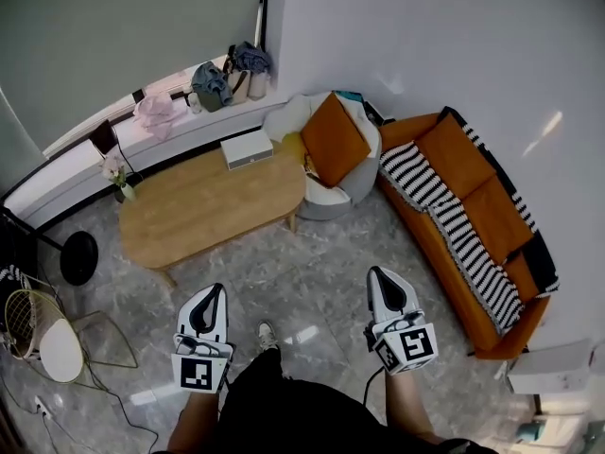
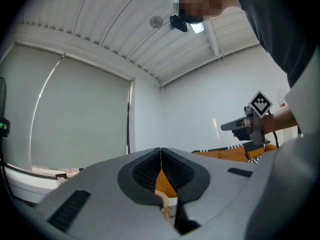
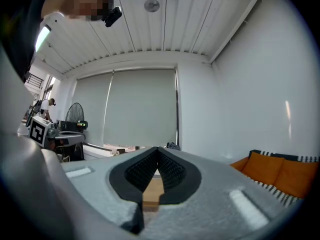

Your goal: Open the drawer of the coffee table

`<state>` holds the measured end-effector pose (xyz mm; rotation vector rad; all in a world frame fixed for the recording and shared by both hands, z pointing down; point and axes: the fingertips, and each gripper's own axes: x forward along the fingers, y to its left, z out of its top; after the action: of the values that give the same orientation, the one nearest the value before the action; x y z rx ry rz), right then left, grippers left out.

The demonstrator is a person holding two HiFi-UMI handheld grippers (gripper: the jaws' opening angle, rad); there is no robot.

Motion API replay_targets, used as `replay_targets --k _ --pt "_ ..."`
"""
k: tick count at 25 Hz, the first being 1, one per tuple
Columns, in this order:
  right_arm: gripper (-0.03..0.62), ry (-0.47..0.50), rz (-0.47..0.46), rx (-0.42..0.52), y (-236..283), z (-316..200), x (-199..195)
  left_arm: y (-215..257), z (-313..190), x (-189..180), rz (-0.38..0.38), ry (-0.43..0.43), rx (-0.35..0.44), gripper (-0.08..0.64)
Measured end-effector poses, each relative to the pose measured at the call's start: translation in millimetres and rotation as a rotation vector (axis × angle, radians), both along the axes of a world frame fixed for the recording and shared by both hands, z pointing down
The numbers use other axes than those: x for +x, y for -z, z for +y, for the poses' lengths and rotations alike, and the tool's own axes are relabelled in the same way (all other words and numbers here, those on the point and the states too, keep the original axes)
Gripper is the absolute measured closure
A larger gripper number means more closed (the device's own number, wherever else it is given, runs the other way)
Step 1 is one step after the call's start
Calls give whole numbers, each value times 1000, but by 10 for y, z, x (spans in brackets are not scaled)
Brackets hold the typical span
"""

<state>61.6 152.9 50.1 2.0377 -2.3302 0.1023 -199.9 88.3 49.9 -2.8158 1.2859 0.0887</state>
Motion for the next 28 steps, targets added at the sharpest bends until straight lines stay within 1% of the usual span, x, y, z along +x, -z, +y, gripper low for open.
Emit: replay_targets --k 3,6,8,11,14,19,25,28 --pt "592 11 2 2 77 -448 -49 29 -385 10 -4 -12 -8 552" --pt "592 22 17 4 100 -775 -134 -50 -741 17 -21 -29 -28 552" --pt "592 22 17 -17 40 -906 -145 -76 -922 40 -7 -32 -40 552" --pt "592 11 12 -54 -48 -1019 -74 -122 -1066 126 -2 -50 -59 552" --pt "592 14 17 -43 -25 -1165 -4 -157 -1198 214 3 -59 -61 552" --pt "592 58 12 5 64 -1464 171 -68 -1343 393 17 -23 -30 552" --pt "592 187 12 23 114 -1919 357 3 -1563 691 19 52 -18 552" --pt "592 231 27 37 196 -2091 605 23 -1633 937 18 81 -25 552"
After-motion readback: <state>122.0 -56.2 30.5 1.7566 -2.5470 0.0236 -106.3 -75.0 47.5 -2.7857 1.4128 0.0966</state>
